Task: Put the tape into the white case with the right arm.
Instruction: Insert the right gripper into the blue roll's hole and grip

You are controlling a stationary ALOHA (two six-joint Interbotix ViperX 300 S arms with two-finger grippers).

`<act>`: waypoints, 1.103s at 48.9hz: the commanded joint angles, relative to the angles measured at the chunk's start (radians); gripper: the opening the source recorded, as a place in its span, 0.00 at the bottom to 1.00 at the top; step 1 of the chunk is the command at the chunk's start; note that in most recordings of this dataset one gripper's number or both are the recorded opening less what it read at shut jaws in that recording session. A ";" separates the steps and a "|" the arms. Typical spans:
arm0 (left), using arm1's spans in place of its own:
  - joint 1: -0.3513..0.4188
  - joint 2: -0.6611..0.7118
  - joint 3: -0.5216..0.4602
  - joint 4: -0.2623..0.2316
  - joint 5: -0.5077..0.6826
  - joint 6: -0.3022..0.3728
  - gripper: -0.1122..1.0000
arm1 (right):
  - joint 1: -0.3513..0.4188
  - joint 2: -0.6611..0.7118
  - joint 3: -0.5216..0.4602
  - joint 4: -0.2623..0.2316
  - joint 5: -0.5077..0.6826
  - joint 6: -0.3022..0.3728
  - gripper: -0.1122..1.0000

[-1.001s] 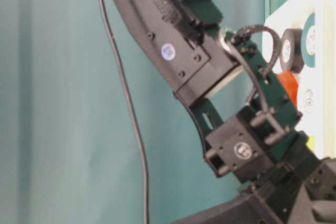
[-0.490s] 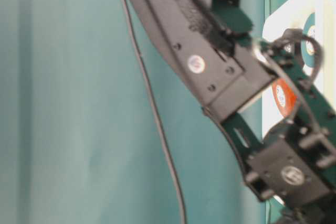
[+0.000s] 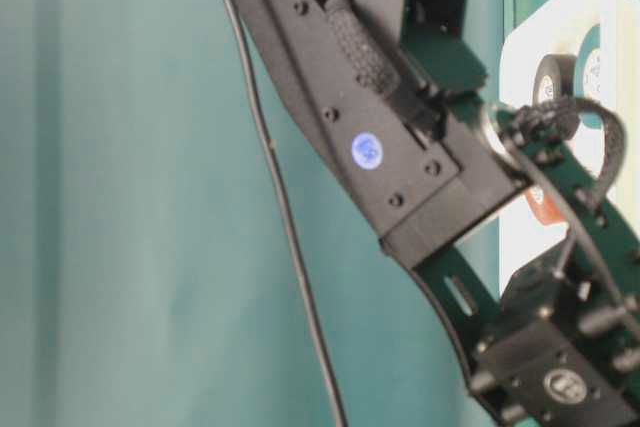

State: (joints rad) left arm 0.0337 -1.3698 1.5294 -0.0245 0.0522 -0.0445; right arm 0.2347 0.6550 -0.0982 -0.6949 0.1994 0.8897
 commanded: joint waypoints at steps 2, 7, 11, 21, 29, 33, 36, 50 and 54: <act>0.003 0.006 -0.012 -0.002 -0.003 0.000 0.10 | 0.000 -0.012 -0.023 0.017 0.008 0.003 0.68; 0.002 0.006 -0.012 -0.002 -0.005 0.000 0.10 | 0.006 -0.006 -0.028 0.018 0.008 0.003 0.67; 0.003 0.006 -0.012 0.000 -0.005 0.000 0.10 | 0.011 -0.003 -0.028 0.020 0.009 0.003 0.66; 0.003 0.006 -0.012 0.000 -0.003 0.000 0.10 | 0.020 0.000 -0.028 0.023 0.012 0.003 0.48; 0.003 0.006 -0.012 -0.002 -0.005 0.000 0.10 | 0.025 0.000 -0.028 0.023 0.017 0.003 0.19; 0.003 0.006 -0.011 -0.002 -0.005 -0.002 0.10 | 0.026 0.000 -0.028 0.023 0.018 0.003 0.17; 0.003 0.006 -0.011 -0.002 -0.005 -0.002 0.10 | 0.028 0.000 -0.028 0.025 0.018 0.003 0.16; 0.002 0.006 -0.011 0.000 -0.005 -0.002 0.10 | 0.029 -0.015 -0.028 0.025 0.018 0.002 0.16; 0.002 0.006 -0.011 0.000 -0.005 -0.002 0.10 | 0.031 -0.028 -0.028 0.023 0.023 0.000 0.16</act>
State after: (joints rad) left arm 0.0337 -1.3698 1.5309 -0.0245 0.0522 -0.0445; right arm 0.2531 0.6734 -0.1135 -0.6750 0.2148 0.8897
